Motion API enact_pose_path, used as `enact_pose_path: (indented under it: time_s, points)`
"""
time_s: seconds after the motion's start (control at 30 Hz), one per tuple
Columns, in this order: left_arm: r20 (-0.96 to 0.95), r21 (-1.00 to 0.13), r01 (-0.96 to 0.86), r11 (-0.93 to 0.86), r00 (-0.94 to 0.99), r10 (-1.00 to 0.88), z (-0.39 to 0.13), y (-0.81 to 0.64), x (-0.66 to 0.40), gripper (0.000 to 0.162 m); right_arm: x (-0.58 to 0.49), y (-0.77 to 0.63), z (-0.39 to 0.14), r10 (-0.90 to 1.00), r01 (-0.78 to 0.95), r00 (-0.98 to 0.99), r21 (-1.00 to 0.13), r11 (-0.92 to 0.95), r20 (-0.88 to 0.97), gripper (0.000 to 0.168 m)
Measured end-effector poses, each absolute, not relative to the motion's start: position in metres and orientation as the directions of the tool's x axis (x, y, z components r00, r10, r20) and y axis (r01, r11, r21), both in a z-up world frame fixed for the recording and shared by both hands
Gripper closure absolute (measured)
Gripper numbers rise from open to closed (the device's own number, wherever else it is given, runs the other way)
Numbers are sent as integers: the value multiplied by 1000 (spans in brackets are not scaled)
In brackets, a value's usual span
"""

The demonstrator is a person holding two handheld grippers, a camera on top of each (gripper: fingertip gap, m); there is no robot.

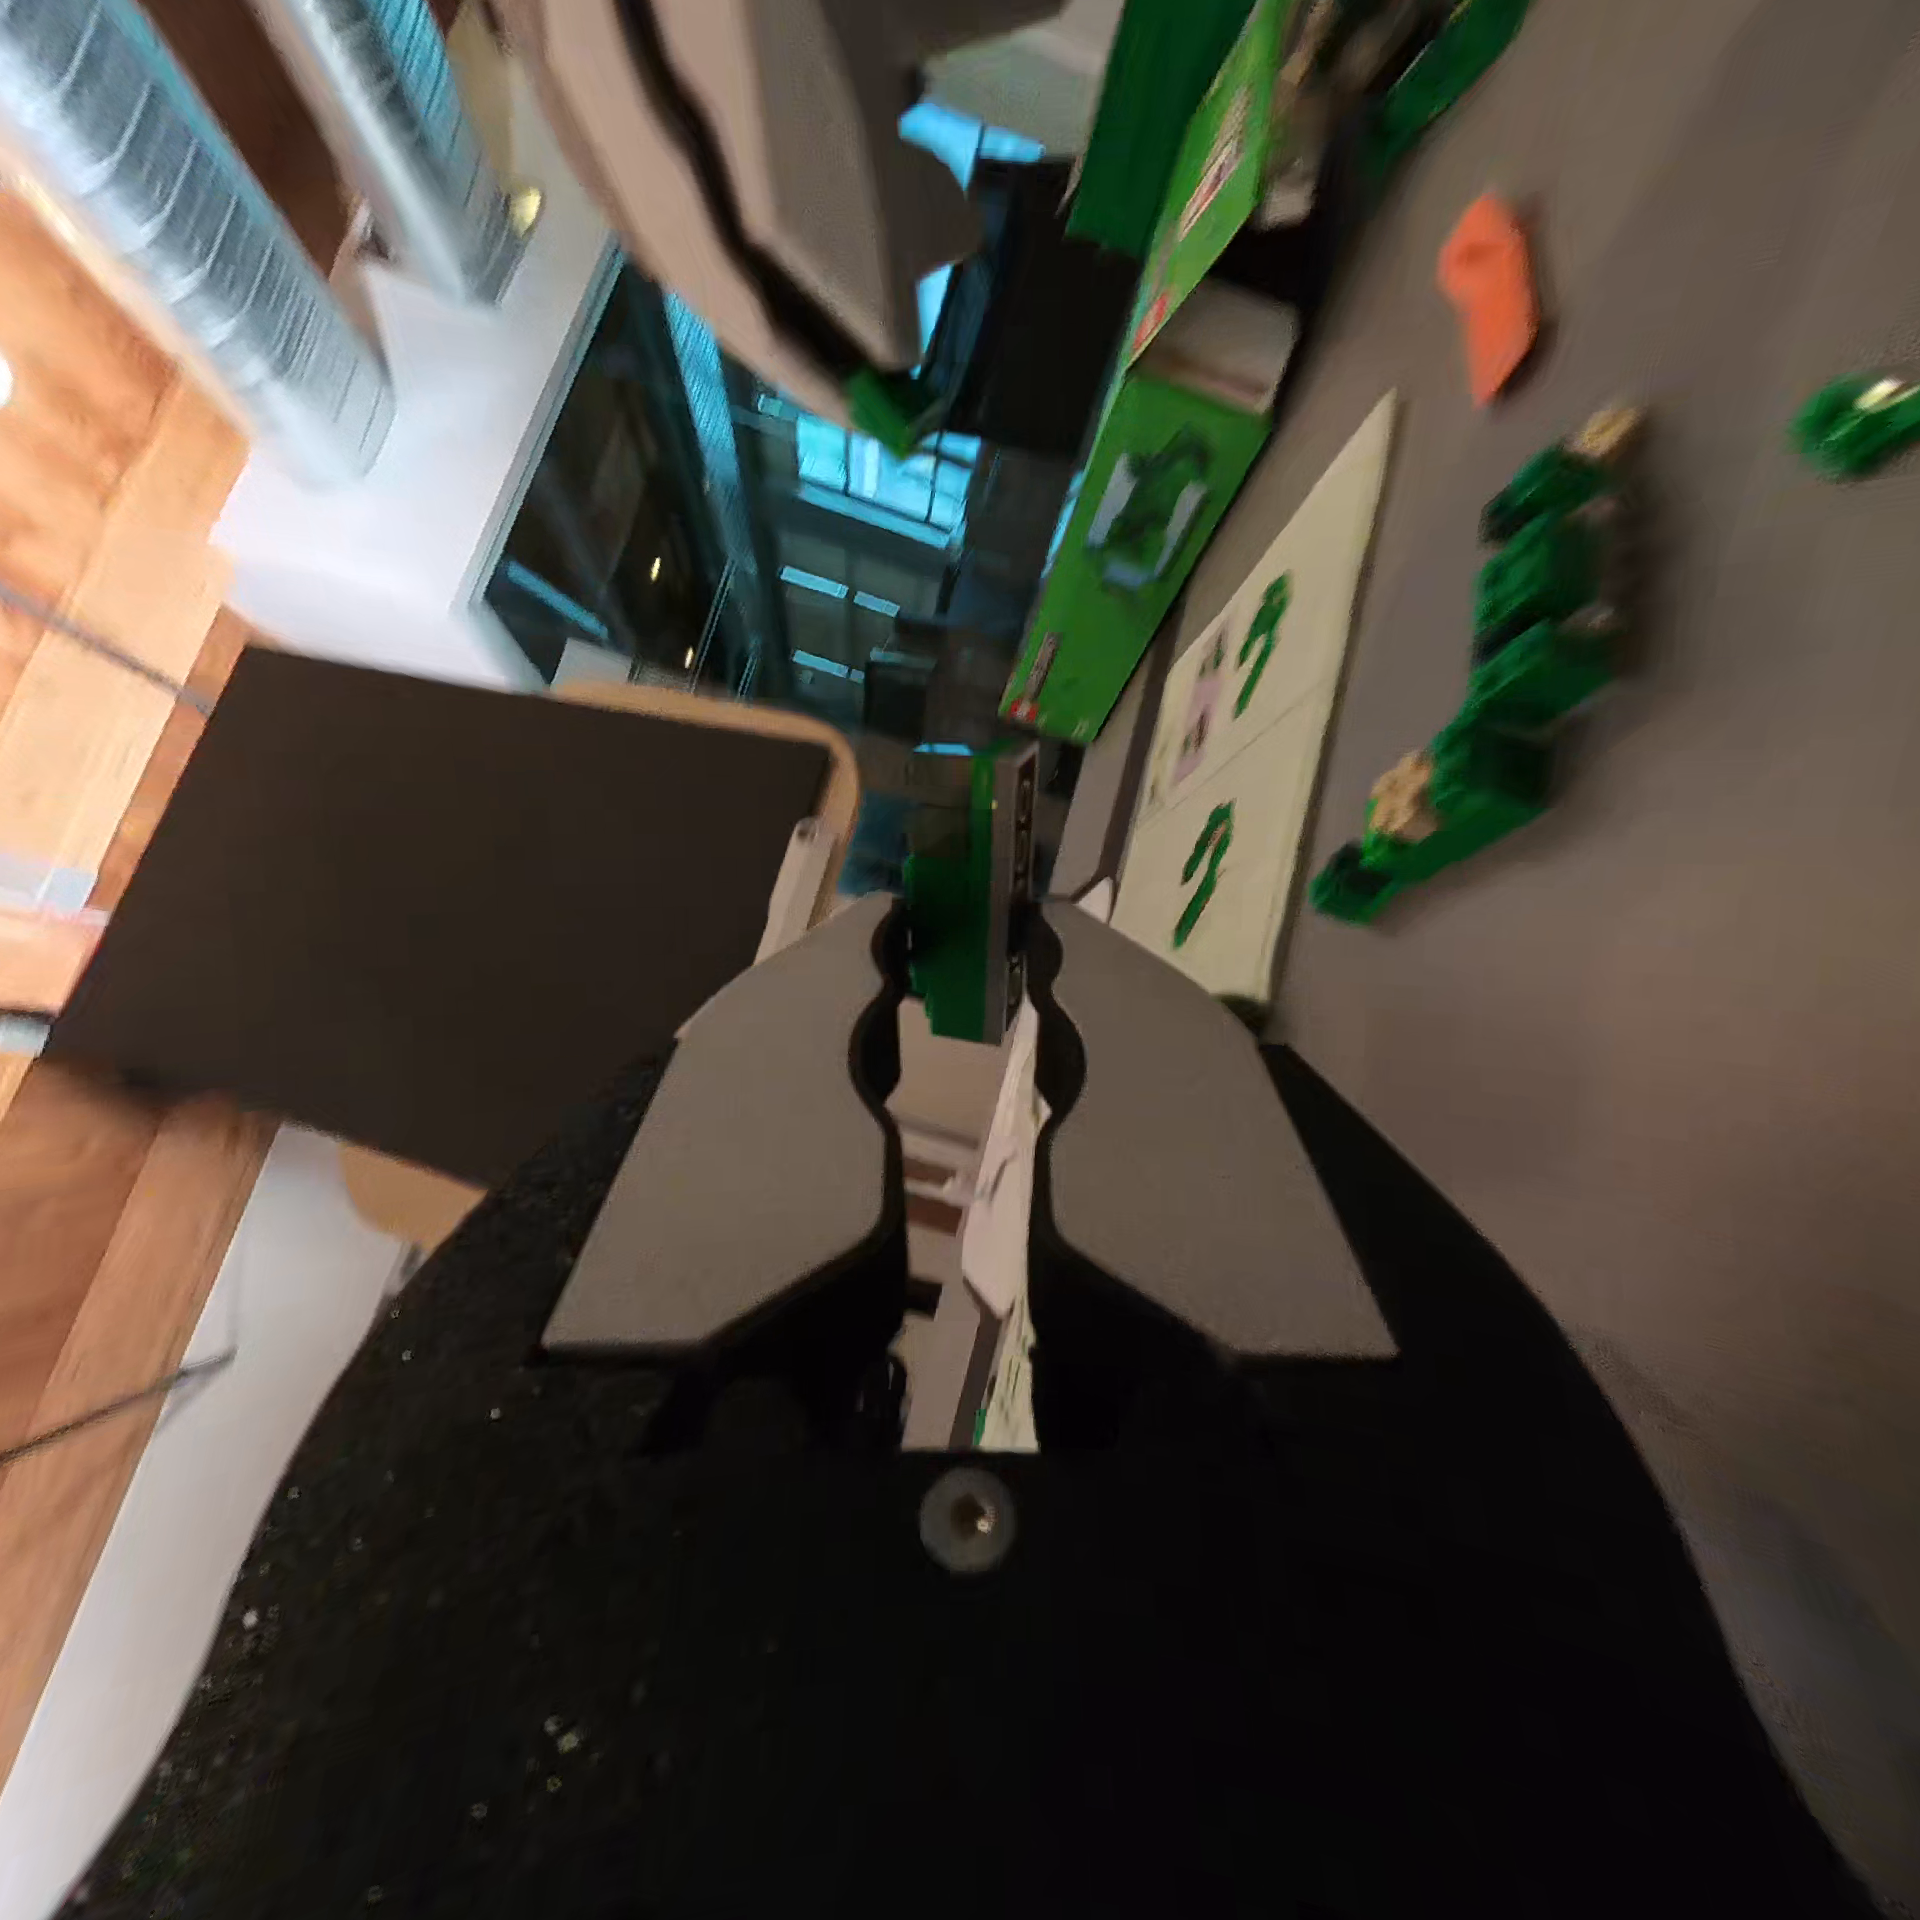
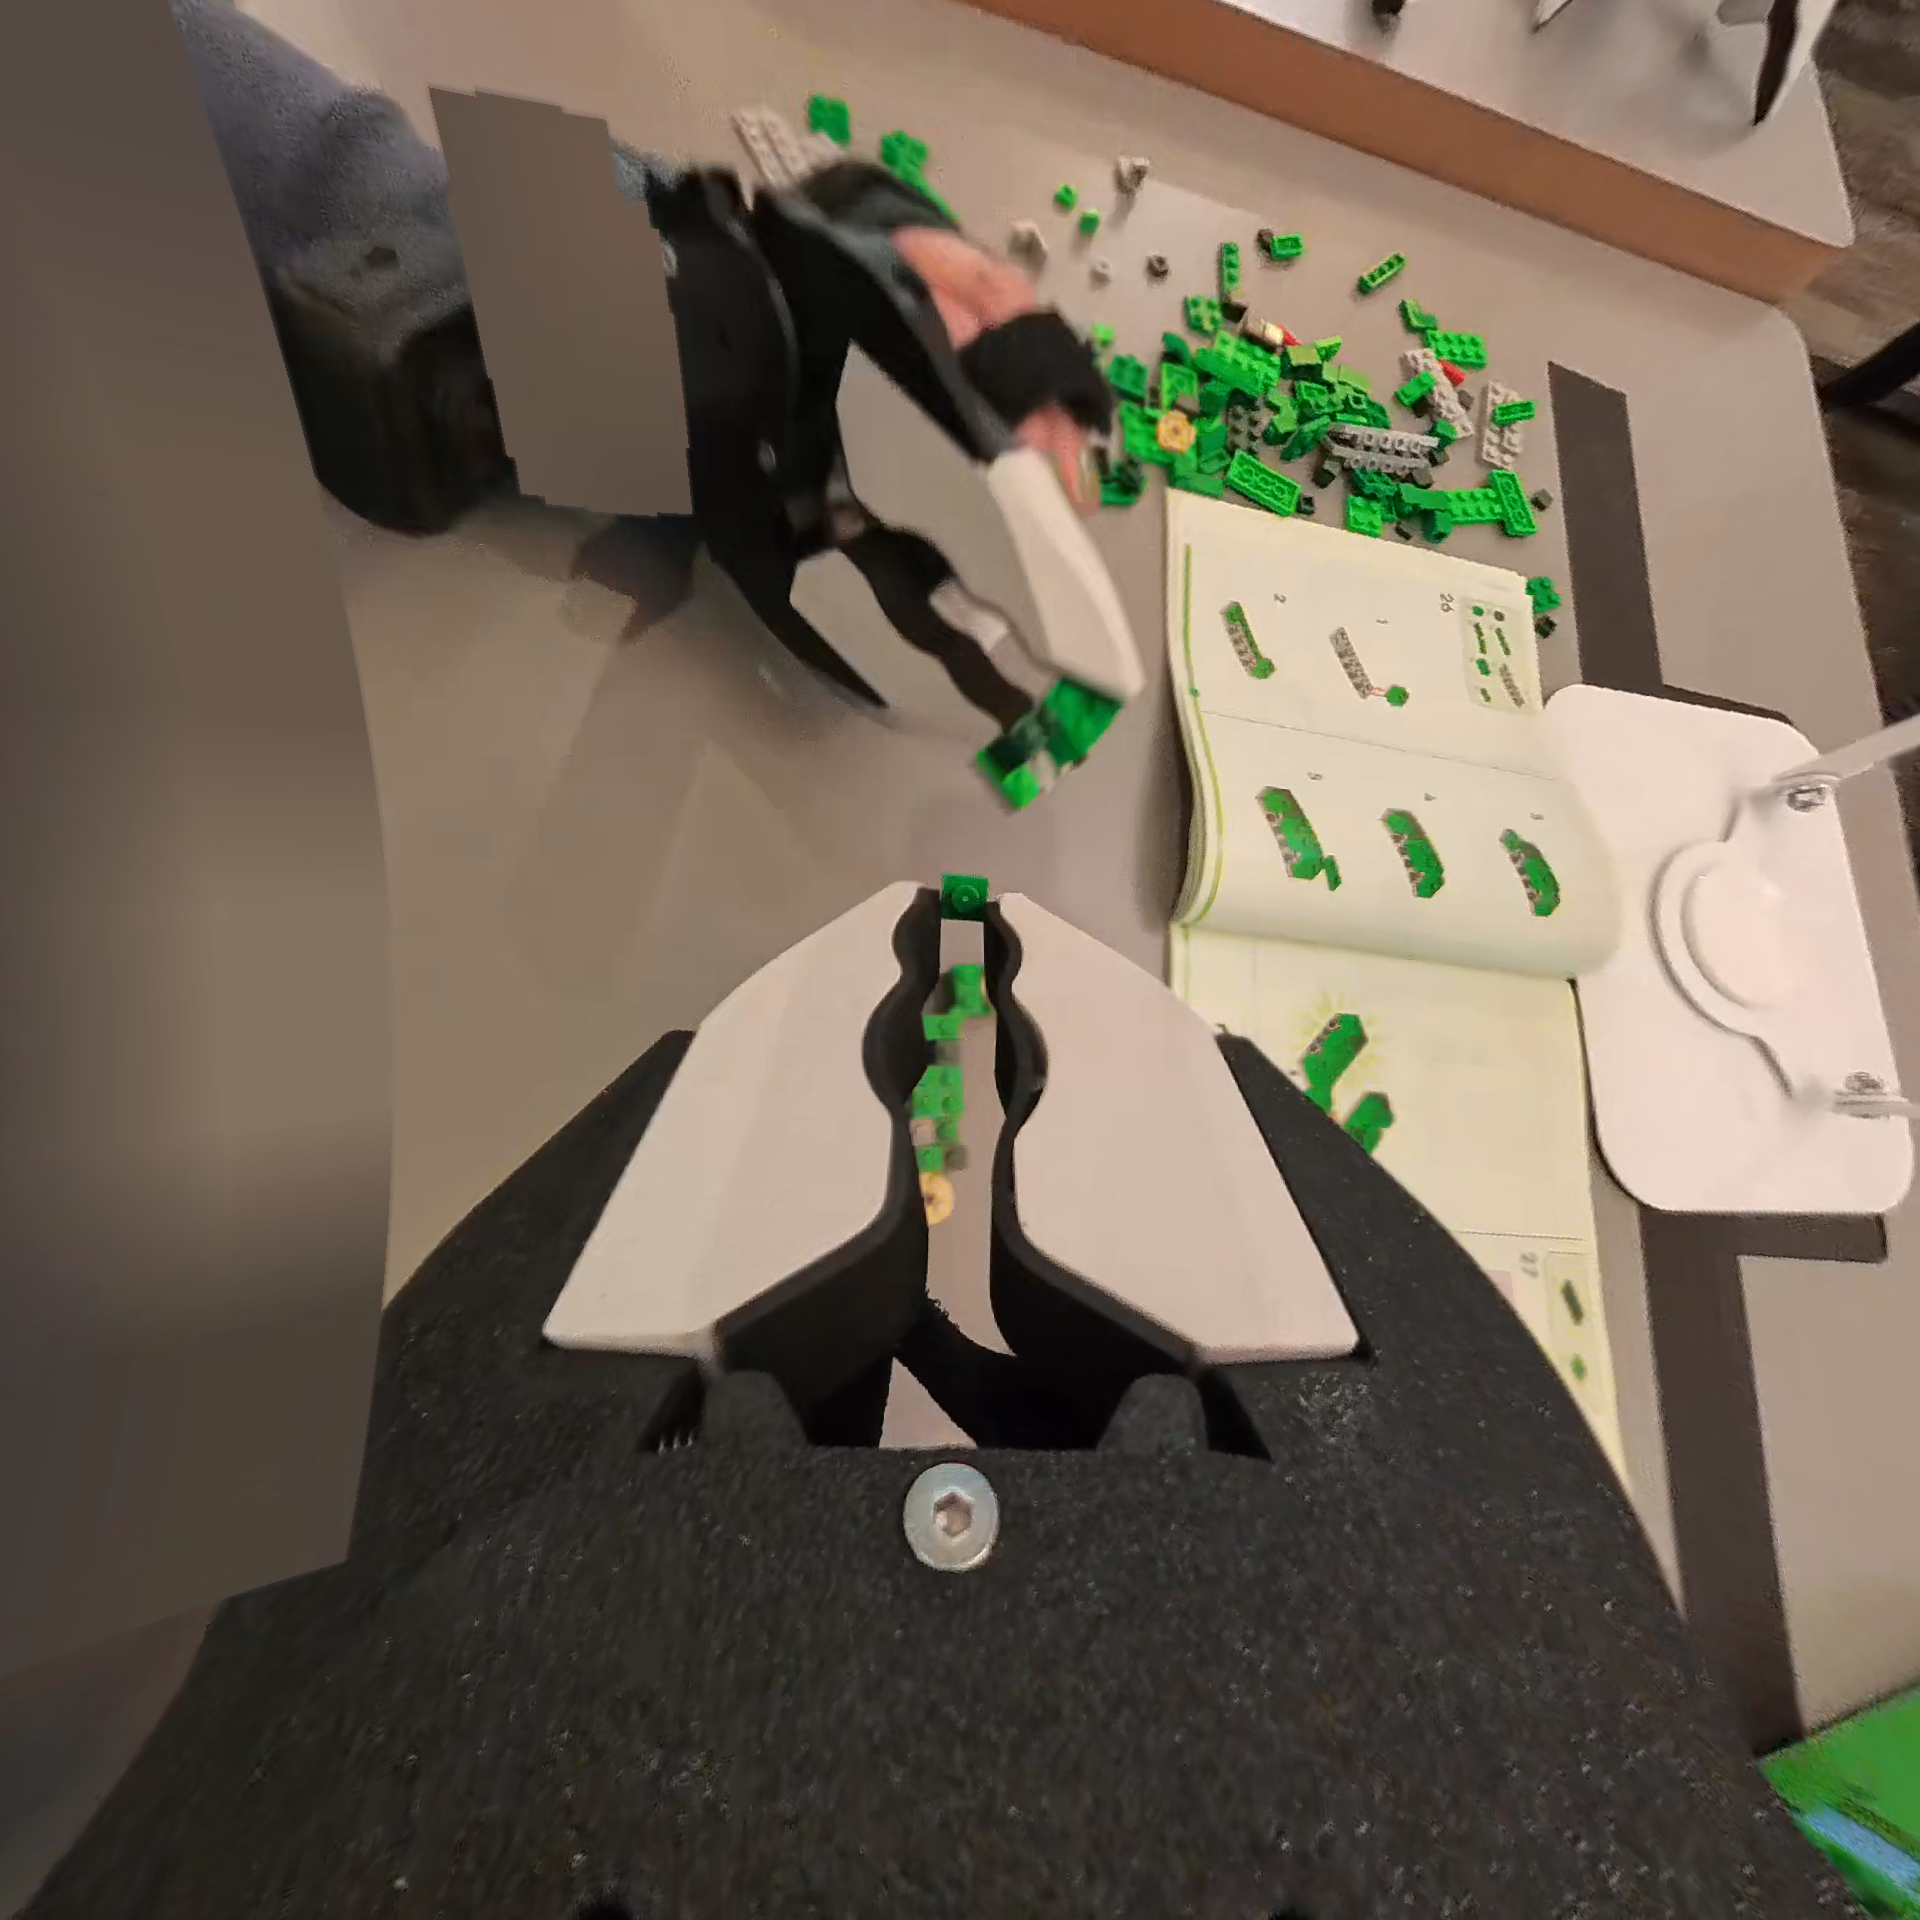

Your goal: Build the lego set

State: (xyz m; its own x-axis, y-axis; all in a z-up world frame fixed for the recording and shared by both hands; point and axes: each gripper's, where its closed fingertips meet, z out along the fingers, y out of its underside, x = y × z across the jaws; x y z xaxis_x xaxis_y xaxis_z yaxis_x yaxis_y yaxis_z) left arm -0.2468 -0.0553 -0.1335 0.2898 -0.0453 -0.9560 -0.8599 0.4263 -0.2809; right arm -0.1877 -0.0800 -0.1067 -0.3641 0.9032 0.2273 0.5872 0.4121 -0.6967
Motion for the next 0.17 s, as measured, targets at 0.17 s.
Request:
enact_pose_path:
  time_s: [0.17]
  points:
    - [-965,-256,-778,574,242,-103,-141,-71,-213,142,-172,-102,-101,880,560,-451,-721,408,148,161]
